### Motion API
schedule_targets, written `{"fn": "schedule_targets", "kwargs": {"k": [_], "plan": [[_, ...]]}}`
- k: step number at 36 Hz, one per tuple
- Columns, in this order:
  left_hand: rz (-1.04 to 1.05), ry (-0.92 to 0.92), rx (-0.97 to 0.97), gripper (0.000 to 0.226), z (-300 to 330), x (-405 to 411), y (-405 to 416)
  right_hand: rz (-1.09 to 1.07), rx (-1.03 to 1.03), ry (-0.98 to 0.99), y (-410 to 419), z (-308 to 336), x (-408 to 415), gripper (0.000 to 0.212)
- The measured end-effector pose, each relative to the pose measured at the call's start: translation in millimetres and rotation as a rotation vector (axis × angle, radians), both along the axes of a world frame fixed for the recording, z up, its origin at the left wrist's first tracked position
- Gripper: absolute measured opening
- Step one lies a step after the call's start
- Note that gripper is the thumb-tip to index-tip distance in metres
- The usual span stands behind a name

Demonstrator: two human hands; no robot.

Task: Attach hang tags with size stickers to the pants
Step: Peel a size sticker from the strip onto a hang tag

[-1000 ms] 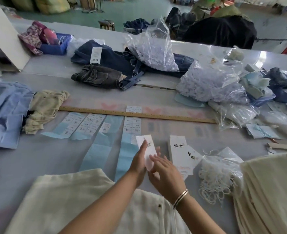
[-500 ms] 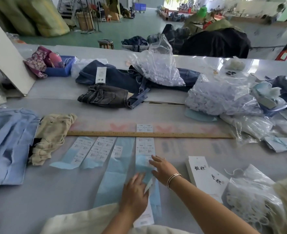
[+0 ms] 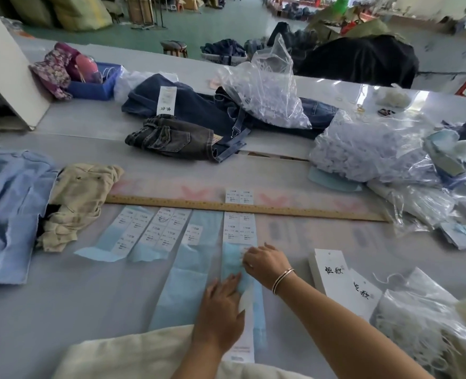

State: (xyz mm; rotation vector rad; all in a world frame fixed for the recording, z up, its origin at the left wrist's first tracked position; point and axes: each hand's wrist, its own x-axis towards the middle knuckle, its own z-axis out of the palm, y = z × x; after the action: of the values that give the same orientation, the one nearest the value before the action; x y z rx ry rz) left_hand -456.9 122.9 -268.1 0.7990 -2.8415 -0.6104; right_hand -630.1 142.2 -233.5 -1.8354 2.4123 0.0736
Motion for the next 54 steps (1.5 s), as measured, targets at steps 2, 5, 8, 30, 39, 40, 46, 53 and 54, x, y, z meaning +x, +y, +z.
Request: {"fn": "schedule_targets", "kwargs": {"k": [2, 5, 8, 30, 39, 40, 46, 53, 54], "plan": [[-0.017, 0.055, 0.033, 0.061, 6, 3, 0, -0.131, -0.078, -0.084, -3, 3, 0, 0.028], [-0.019, 0.131, -0.047, 0.05, 5, 4, 4, -0.469, -0.322, -0.355, -9, 18, -14, 0.019], [0.026, 0.208, -0.051, 0.034, 3, 2, 3, -0.74, -0.553, -0.626, -6, 42, -32, 0.013], [0.54, 0.896, 2.201, 0.048, 131, 75, 60, -0.042, -0.856, -0.434, 155, 108, 158, 0.019], [0.461, 0.831, 2.178, 0.051, 142, 92, 84, 0.01, -0.789, -0.365, 176, 114, 175, 0.02], [0.455, 0.826, 2.164, 0.047, 143, 93, 86, 0.023, -0.762, -0.357, 178, 114, 175, 0.021], [0.517, 0.703, 2.061, 0.031, 143, 92, 99, 0.091, -0.677, -0.174, 193, 108, 177, 0.016], [0.689, 0.598, 1.992, 0.036, 122, 88, 114, -0.028, -0.574, -0.092, 230, 85, 182, 0.023], [0.712, 0.598, 1.994, 0.037, 117, 87, 116, -0.021, -0.541, -0.09, 238, 81, 181, 0.024]]}}
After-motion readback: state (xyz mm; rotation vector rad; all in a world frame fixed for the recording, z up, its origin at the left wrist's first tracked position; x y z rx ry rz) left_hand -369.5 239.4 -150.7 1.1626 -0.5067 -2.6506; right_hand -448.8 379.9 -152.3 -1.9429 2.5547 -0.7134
